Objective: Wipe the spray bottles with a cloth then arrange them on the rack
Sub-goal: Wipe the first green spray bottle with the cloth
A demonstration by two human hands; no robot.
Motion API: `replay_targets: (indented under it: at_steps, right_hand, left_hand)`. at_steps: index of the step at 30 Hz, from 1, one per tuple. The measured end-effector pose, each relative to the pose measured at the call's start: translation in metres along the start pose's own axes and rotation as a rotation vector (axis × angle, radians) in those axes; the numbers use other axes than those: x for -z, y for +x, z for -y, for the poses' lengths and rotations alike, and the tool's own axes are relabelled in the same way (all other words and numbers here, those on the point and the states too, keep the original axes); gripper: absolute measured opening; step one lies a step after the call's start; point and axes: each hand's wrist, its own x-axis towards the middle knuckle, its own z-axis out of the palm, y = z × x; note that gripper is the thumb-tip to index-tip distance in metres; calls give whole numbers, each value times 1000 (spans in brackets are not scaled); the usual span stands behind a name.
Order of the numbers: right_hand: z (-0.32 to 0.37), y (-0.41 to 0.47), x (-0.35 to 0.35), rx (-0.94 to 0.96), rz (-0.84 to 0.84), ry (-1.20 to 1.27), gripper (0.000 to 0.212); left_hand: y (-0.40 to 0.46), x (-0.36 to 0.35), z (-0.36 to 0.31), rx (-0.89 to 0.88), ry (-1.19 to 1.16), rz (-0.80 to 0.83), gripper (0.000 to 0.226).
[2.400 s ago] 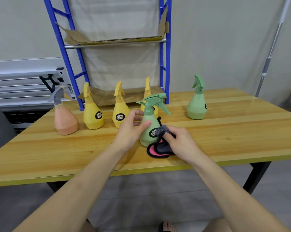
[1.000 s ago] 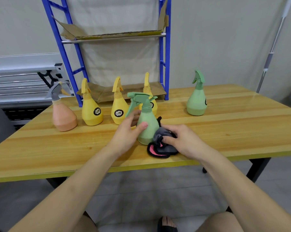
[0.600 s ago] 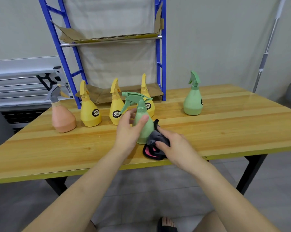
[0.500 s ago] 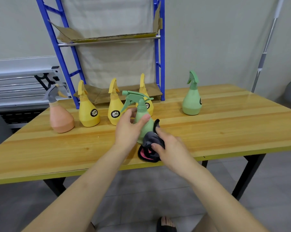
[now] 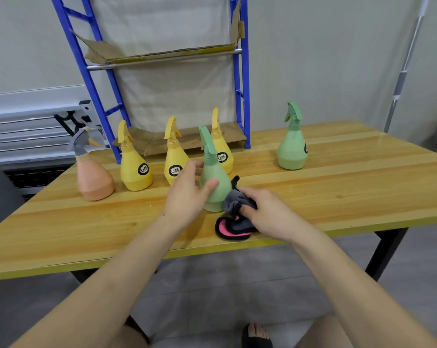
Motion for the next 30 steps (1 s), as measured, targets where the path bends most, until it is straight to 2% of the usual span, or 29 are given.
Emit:
replay_targets:
  at_steps: [3, 5, 7, 10, 14, 18, 21, 25, 27, 30]
  right_hand:
    - [-1, -4, -7, 45, 1, -66, 55]
    - [-1, -7, -11, 66, -18, -81, 54]
    - [1, -8, -11, 54, -26, -80, 51]
    - [2, -2, -5, 12, 3, -49, 46]
    - [3, -1, -1, 4, 17, -12, 36]
    - [9, -11, -10, 21, -48, -8, 22]
    - [12, -17, -19, 13, -115, -14, 43]
    - [17, -26, -30, 36, -218, 77, 78]
    - [18, -27, -36, 70, -279, 83, 80]
    - [14, -25, -35, 114, -353, 184, 72]
  left_hand:
    - [-2, 0, -4, 47, 8, -72, 56]
    - [2, 1, -8, 60, 94, -84, 64]
    - [4, 1, -12, 48, 131, -81, 61]
    - [6, 4, -11, 16, 61, -16, 54]
    - [2, 10, -8, -17, -32, 73, 56]
    - [-9, 0, -14, -7, -52, 12, 61]
    - [-13, -7, -20, 48, -154, -83, 50]
    - [-13, -5, -20, 183, -463, -77, 47]
    - [-14, -4, -18, 220, -574, -54, 37]
    - [-16, -2, -16, 231, -692, -19, 23]
